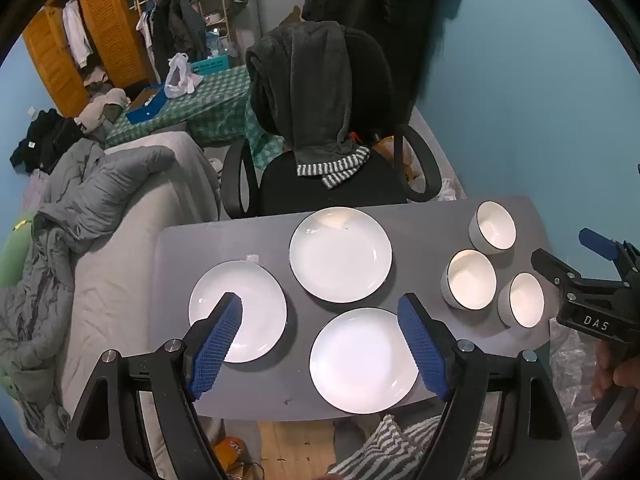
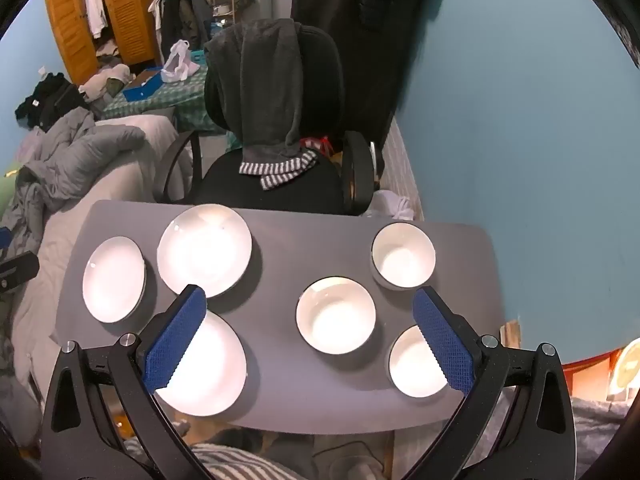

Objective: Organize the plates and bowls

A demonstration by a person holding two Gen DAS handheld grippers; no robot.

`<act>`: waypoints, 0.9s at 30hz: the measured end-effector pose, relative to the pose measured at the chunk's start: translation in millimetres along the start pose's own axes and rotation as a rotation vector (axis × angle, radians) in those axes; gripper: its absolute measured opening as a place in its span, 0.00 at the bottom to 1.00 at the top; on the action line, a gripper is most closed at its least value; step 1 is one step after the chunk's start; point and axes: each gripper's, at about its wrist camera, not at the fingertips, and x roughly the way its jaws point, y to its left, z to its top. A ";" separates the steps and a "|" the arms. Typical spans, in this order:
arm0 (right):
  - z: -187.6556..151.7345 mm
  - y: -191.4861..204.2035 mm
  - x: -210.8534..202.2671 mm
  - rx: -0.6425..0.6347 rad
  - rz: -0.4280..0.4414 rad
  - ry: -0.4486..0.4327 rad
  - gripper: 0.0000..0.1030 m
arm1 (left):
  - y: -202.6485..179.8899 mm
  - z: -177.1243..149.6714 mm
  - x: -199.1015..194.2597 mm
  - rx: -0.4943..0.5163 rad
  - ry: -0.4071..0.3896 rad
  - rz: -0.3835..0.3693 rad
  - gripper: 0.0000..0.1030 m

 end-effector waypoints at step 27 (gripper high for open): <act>-6.5 10.2 0.0 -0.043 0.002 -0.002 0.98 | 7.0 -9.1 -1.4 -0.096 -0.003 -0.037 0.79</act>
